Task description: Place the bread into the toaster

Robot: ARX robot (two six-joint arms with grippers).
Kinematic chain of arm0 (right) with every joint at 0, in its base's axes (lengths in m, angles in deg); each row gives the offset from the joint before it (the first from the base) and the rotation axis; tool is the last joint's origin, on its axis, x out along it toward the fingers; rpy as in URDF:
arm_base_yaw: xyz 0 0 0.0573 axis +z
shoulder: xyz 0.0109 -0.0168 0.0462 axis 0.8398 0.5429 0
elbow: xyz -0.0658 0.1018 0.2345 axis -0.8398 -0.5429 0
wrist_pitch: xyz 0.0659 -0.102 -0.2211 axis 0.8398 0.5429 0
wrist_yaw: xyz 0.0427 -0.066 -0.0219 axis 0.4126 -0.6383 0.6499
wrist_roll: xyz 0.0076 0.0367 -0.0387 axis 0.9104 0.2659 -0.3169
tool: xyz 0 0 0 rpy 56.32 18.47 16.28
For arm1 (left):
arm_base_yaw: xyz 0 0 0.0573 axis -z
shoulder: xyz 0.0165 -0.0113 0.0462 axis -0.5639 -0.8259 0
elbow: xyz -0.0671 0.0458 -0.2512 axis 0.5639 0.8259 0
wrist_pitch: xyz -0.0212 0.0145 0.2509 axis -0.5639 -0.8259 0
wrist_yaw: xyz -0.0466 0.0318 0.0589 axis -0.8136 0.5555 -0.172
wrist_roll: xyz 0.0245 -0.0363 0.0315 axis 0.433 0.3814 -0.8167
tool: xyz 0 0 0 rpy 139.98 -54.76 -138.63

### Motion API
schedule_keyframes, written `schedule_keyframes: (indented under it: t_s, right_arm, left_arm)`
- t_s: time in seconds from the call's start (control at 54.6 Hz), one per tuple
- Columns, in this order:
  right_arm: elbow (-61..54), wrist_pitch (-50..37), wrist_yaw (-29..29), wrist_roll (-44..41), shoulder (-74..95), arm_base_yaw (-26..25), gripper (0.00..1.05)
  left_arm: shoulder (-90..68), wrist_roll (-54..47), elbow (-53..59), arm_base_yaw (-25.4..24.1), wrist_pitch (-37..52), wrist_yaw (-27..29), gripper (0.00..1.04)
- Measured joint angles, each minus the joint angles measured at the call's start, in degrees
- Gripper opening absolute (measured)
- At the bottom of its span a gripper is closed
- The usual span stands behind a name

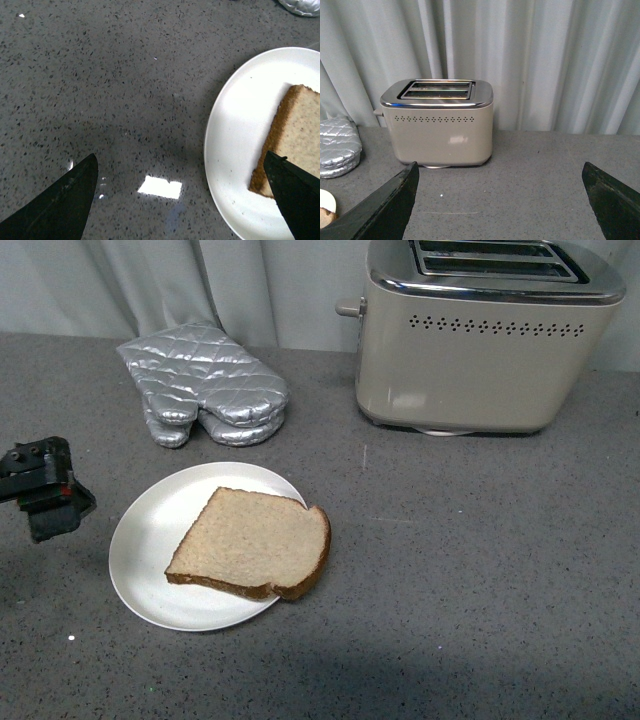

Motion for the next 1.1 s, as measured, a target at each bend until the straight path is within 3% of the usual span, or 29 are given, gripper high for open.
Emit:
schedule_keyframes:
  t_s: [0.275, 0.568, 0.696, 1.099]
  right_arm:
    - [0.0, 0.0, 0.0, 0.0, 0.0, 0.0, 0.95]
    - [0.0, 0.0, 0.0, 0.0, 0.0, 0.0, 0.95]
    - [0.0, 0.0, 0.0, 0.0, 0.0, 0.0, 0.95]
    - [0.0, 0.0, 0.0, 0.0, 0.0, 0.0, 0.95]
  left_arm:
    - [-9.5, -2.9, -8.1, 0.1, -5.8, 0.5, 0.98]
    - [-13.4, -2.4, -11.4, 0.8, -7.6, -3.1, 0.98]
    - [-16.0, -2.3, -12.1, 1.9, -7.3, -3.1, 0.72]
    - [-17.1, 0.1, -13.9, 2.3, -9.2, -4.3, 0.16]
